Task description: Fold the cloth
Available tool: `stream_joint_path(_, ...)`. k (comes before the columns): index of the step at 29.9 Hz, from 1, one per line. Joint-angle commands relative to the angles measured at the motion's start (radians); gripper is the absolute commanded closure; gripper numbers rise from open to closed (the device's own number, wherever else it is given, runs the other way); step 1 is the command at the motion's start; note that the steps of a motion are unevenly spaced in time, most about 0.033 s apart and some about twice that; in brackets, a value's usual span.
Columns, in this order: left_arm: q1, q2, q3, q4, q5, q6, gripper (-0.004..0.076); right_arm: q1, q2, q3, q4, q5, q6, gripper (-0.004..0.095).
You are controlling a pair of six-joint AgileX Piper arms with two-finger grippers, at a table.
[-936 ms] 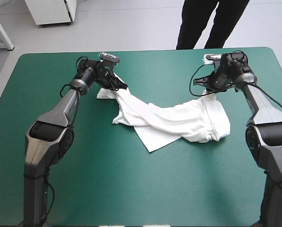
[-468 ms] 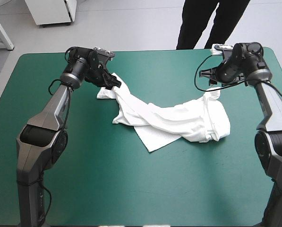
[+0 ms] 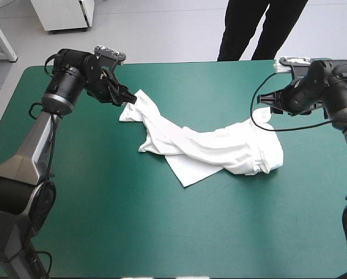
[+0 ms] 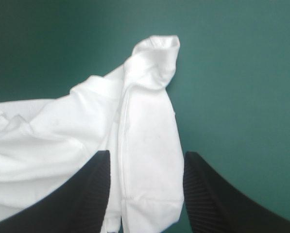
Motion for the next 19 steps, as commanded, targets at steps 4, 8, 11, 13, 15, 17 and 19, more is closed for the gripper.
stream_joint_path(4, 0.000, -0.145, 0.155, -0.004, 0.032, -0.060, 0.0321, -0.010, -0.157, 0.106, 0.023, -0.047, -0.007, 0.0467)
stream_joint_path(8, 0.000, -0.111, 0.186, 0.011, -0.080, -0.060, 0.0321, -0.010, -0.170, 0.110, 0.031, -0.056, -0.010, 0.0467)
stream_joint_path(11, 0.000, -0.059, 0.186, 0.006, -0.151, -0.060, 0.0321, -0.010, -0.170, 0.110, 0.033, -0.058, -0.010, 0.0467)
stream_joint_path(13, 0.000, -0.021, 0.184, 0.006, -0.179, -0.083, 0.0321, -0.010, -0.170, 0.110, 0.033, -0.058, -0.010, 0.0467)
stream_joint_path(15, 0.000, 0.028, 0.166, 0.003, -0.188, -0.091, 0.0321, -0.010, -0.170, 0.110, 0.033, -0.058, -0.010, 0.0467)
stream_joint_path(17, 0.000, 0.080, 0.118, -0.004, -0.188, -0.093, 0.0321, -0.010, -0.170, 0.110, 0.035, -0.056, -0.010, 0.0467)
stream_joint_path(19, 0.000, 0.127, 0.054, 0.001, -0.187, -0.098, 0.0321, -0.010, -0.170, 0.110, 0.035, -0.056, -0.010, 0.0467)
